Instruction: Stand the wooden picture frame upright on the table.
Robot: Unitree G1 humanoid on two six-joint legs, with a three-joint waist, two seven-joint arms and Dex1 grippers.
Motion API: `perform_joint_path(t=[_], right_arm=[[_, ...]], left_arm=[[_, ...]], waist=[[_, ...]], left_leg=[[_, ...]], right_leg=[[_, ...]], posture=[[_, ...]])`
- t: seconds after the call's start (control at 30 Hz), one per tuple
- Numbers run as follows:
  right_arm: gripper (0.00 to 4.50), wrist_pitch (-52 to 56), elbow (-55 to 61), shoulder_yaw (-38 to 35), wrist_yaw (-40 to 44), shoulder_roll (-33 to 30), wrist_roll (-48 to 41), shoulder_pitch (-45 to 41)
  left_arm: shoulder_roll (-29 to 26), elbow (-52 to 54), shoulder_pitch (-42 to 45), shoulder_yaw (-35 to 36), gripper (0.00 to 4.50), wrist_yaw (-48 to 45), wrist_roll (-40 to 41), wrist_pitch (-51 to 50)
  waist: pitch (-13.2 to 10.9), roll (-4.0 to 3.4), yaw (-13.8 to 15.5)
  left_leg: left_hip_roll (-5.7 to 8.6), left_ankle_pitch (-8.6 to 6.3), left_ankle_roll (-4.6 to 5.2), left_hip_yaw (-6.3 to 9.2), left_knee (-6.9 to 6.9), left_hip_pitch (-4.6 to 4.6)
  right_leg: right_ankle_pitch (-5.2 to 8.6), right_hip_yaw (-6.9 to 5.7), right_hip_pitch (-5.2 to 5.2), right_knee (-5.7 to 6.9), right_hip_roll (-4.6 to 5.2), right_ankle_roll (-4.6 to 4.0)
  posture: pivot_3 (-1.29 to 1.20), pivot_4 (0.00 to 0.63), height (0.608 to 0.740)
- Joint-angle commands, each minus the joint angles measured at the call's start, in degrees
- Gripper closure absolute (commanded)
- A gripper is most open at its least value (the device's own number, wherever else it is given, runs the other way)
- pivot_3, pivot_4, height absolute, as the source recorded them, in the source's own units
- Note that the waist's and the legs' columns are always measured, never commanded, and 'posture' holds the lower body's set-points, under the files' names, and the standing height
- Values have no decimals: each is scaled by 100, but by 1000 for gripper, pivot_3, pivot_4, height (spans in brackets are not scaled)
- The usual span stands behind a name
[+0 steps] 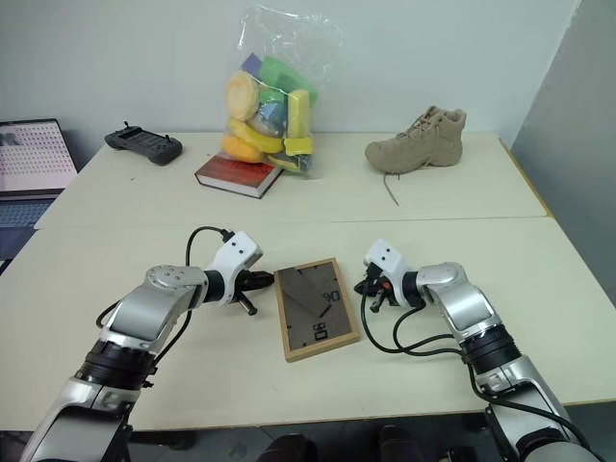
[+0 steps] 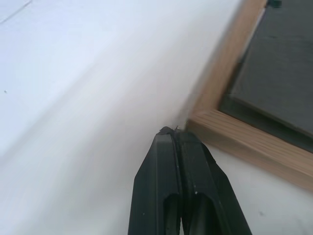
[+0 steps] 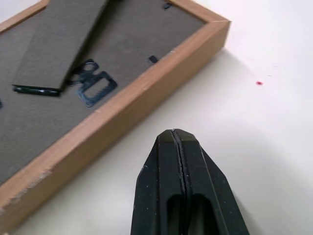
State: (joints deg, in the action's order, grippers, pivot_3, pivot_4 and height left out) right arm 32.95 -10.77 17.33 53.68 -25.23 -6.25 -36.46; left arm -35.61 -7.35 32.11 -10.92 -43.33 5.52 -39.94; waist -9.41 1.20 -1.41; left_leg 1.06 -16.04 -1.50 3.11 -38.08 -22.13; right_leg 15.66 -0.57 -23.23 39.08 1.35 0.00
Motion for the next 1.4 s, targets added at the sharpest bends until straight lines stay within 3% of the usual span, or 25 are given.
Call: perform_joint_path(t=[0.03, 0.13, 0.27, 0.4, 0.5, 0.6, 0.87, 1.17, 1.4], right_arm=[[4500, -16, 427, -178, 190, -265, -123, 124], [4500, 1, 929, -193, 652, -561, -398, 366], [4500, -162, 1043, -201, 685, -632, -434, 415], [4500, -450, 620, -112, 605, -463, -290, 251], [4500, -689, 279, -32, 526, -280, -161, 121], [4500, -799, 159, 13, 515, -161, -78, 91], [4500, -932, 192, 148, 437, -119, 145, 233], [4500, -566, 577, 324, 275, 319, 29, 256], [4500, -445, 581, 345, 180, 539, 78, 238]], left_arm=[[-205, 178, -201, 46, 4436, -96, -73, 50], [-731, 1017, -869, 543, 4436, -648, 487, -310], [-1200, 2135, -1769, 1722, 3749, -1539, 2130, -1539], [-1139, 2587, -2204, 2785, 2838, -1680, 3662, -3201], [-641, 1921, -1943, 3588, 2244, -1356, 4420, -4994], [-552, 1675, -2133, 3650, 1650, -1009, 5028, -5256], [270, 1502, -2517, 3369, 54, 128, 5337, -5255], [1221, 978, -2139, 3020, 5, 817, 4924, -4872], [1377, 879, -2050, 2895, 5, 919, 4954, -4880]], waist=[[0, 0, 0], [0, 0, -55], [-2, -1, -139], [-2, -1, -86], [-1, -1, -7], [-1, 1, -9], [0, 1, -18], [26, -30, 37], [37, -40, 149]], left_leg=[[0, 0, 0, 0, 0, -1], [-1, 0, 0, 1, 4, -1], [-4, -1, 1, 3, 11, 9], [-9, -2, 1, 2, 12, 4], [-4, -2, 2, 7, 8, 11], [-1, -2, 2, 13, 4, 10], [0, -1, -6, 15, 8, 12], [11, -1, -8, 15, 7, 20], [25, 3, -15, 16, 2, 23]], right_leg=[[0, 0, 0, -1, 0, 0], [0, 5, -1, -5, 1, 0], [5, 25, -7, -6, -6, -6], [6, 9, -5, -6, -5, -5], [6, 0, 4, -2, -4, -4], [6, -4, 6, -1, -3, -3], [5, 9, 2, -2, 1, -6], [5, 7, 10, -1, 11, -5], [4, 7, 16, -3, 23, -3]], posture=[[0, 150, 740], [0, 150, 740], [0, 150, 740], [0, 150, 740], [0, 150, 740], [0, 150, 740], [0, 150, 740], [0, 150, 740], [0, 150, 740]])
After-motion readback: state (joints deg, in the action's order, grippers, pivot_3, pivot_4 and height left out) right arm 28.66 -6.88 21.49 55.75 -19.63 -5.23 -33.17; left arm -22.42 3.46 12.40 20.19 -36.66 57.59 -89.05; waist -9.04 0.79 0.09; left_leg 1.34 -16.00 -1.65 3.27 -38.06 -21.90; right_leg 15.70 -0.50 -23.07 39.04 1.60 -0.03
